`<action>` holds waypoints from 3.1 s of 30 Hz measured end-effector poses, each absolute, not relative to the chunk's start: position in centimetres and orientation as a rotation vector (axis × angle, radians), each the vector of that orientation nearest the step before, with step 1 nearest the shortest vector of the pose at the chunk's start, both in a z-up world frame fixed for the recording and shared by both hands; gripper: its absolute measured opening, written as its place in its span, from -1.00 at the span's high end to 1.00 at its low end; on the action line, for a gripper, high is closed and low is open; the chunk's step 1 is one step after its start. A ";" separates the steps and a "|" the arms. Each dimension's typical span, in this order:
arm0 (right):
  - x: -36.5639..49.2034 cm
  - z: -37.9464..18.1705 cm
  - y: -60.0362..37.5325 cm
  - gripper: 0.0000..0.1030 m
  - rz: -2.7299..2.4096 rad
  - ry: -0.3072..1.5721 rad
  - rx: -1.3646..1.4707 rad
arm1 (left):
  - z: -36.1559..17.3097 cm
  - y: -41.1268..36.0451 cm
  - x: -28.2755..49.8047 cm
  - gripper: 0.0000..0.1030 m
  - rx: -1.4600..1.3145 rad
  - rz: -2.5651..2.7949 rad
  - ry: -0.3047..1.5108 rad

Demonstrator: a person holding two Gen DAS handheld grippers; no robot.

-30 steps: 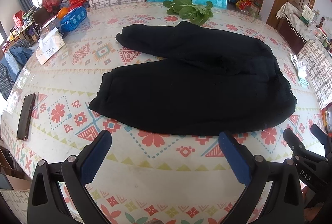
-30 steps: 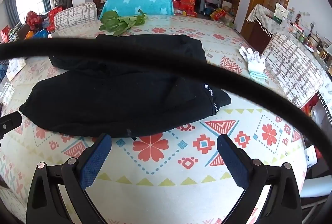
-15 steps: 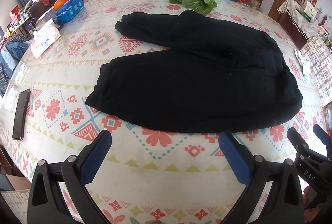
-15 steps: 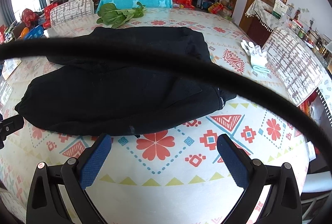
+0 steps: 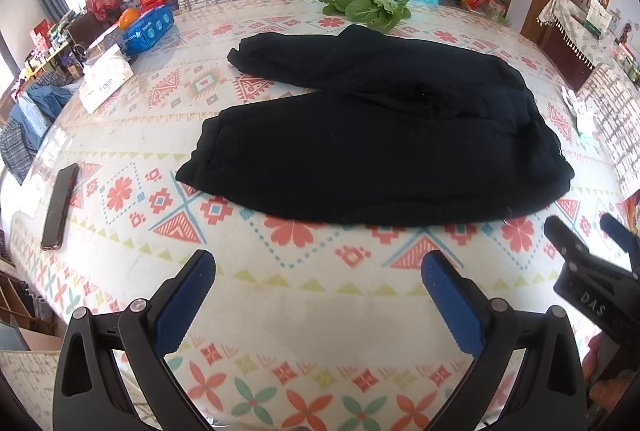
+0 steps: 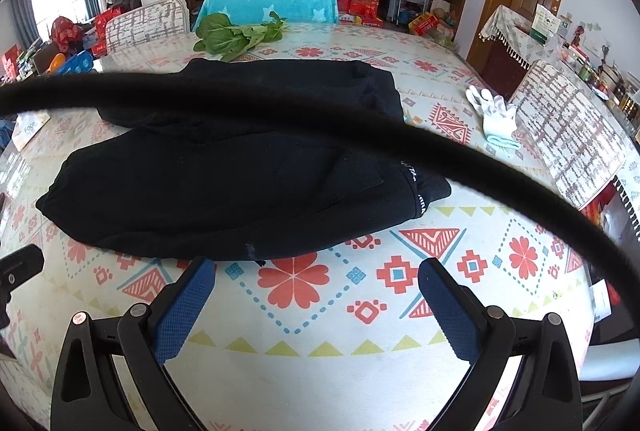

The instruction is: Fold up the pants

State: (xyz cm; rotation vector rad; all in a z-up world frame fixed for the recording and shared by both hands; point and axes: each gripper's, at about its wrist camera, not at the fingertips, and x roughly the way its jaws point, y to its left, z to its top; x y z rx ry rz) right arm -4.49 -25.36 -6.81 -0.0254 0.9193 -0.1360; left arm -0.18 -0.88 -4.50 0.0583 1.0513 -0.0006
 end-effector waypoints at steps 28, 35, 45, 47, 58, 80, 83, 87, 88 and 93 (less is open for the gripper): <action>-8.2 -4.1 -28.6 -1.00 -0.117 0.821 -0.039 | -0.8 -7.2 -6.1 -0.99 0.094 -0.122 0.932; -8.9 -4.1 -28.8 -1.00 -0.110 0.817 -0.046 | -0.5 -7.8 -6.9 -0.99 0.103 -0.112 0.917; -9.4 -4.3 -29.1 -1.00 -0.106 0.824 -0.057 | -0.6 -8.0 -7.1 -0.99 0.095 -0.112 0.922; -9.4 -4.3 -29.1 -1.00 -0.105 0.823 -0.057 | -0.6 -8.0 -7.2 -0.99 0.095 -0.112 0.921; -9.0 -4.7 -29.3 -1.00 -0.096 0.833 -0.059 | -1.0 -8.1 -6.7 -0.99 0.080 -0.091 0.946; 0.7 -1.4 -32.7 -1.00 -0.063 0.817 -0.021 | 1.6 2.8 6.1 -0.99 -0.026 0.099 0.964; 2.7 -0.9 -33.0 -1.00 -0.087 0.819 -0.027 | 1.3 4.3 9.8 -0.99 0.006 0.119 0.940; 5.9 -1.0 -33.4 -1.00 -0.084 0.850 -0.008 | -0.1 6.3 14.9 -0.99 -0.023 0.116 0.958; 7.2 -1.2 -33.6 -1.00 -0.079 0.862 0.005 | -0.6 6.8 16.4 -0.99 -0.041 0.112 0.966; 14.3 -3.0 -35.2 -1.00 -0.130 0.919 0.049 | -3.7 9.9 24.8 -0.99 -0.129 0.085 1.014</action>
